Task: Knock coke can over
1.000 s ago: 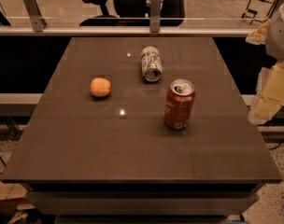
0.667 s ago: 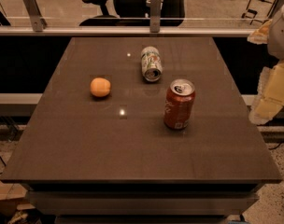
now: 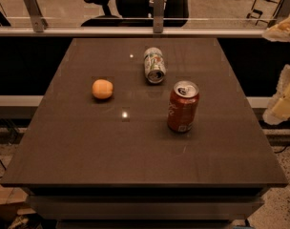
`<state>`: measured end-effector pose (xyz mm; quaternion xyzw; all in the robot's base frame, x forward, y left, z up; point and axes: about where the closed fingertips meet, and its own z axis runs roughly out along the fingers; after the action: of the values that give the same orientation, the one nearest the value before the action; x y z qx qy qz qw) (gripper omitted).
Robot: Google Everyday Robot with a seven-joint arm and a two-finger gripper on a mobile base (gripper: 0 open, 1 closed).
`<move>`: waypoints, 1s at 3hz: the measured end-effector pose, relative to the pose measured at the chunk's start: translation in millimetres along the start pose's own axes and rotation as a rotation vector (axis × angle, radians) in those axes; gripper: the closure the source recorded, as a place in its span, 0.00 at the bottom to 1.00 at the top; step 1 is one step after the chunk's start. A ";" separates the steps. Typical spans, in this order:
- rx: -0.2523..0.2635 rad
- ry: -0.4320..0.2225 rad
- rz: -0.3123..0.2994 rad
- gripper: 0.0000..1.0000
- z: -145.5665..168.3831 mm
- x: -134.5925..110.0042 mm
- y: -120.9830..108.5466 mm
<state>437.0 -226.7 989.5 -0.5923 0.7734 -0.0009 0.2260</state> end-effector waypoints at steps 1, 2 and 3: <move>-0.023 -0.133 0.025 0.00 1.2 9.4 -1.6; -0.062 -0.257 0.046 0.00 7.1 15.0 1.1; -0.096 -0.367 0.066 0.00 17.4 18.7 8.5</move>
Offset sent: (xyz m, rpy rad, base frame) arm -0.0039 -0.0202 -0.0211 0.4347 0.0048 0.0830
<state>431.6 -236.7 965.0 -0.5670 0.7372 0.1514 0.3348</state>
